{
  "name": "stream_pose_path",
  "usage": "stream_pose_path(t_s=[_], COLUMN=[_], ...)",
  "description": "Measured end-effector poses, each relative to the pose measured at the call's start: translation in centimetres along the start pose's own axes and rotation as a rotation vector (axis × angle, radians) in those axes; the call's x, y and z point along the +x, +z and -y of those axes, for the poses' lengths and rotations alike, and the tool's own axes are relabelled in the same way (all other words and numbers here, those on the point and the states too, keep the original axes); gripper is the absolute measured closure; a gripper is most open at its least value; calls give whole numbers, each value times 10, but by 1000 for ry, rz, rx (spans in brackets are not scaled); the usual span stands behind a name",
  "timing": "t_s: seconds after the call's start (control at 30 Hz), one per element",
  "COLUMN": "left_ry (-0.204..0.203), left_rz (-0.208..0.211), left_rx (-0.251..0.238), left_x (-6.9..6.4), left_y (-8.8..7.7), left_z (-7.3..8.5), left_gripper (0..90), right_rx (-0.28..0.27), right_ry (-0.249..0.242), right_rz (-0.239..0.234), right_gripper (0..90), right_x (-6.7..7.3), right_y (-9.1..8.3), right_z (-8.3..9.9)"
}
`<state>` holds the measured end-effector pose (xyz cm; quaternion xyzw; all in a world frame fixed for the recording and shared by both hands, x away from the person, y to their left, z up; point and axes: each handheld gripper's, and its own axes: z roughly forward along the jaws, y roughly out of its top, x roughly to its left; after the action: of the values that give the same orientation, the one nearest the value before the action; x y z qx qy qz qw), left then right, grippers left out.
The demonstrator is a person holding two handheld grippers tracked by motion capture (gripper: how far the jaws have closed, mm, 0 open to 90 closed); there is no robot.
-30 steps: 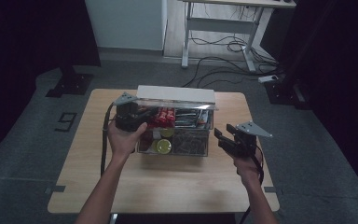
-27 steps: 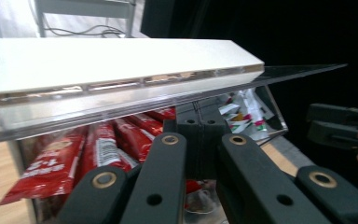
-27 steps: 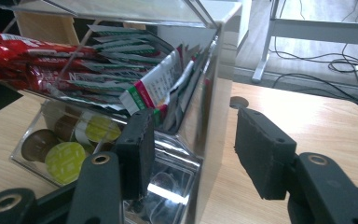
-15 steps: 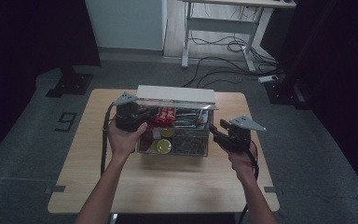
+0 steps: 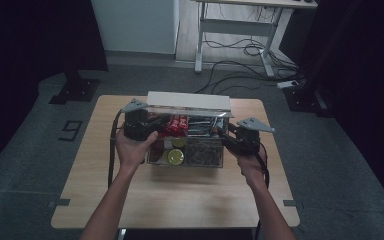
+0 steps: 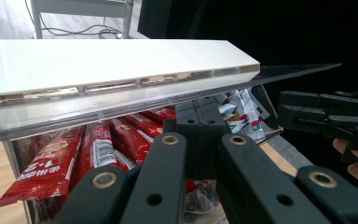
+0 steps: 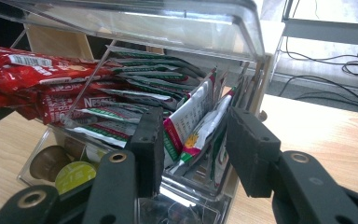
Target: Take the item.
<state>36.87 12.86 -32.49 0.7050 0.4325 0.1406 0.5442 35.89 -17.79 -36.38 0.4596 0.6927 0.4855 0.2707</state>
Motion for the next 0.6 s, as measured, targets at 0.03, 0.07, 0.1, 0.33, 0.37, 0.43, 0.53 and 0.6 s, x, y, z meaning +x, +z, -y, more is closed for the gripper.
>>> stream_pose_path(t_s=[0.03,0.07,0.1,0.33,0.37,0.43,0.53,0.6], left_ry=[1,3,4,11,11,10,10,10], left_rz=[-1,-2,-1,-2,-1,-1,-1,-1], left_rx=[0,1,1,2,3,2,2,3], left_x=[0,0,0,-1,-1,-1,-1,-1], left_y=[0,0,0,0,0,0,0,0], left_z=[0,0,0,0,-1,-1,-1,-1], left_gripper=[900,900,900,900,900,900,900,900], right_rx=[1,2,2,9,10,12,14,16], right_ry=[1,1,2,-1,-1,-2,-2,-3], right_rz=[1,0,0,-3,-3,-3,-2,-2], right_gripper=[568,571,573,586,587,590,592,592], right_x=[0,0,1,3,4,5,6,7], right_y=[1,2,4,10,12,14,17,19], right_z=[0,-1,-1,-4,-4,-5,-5,-6])
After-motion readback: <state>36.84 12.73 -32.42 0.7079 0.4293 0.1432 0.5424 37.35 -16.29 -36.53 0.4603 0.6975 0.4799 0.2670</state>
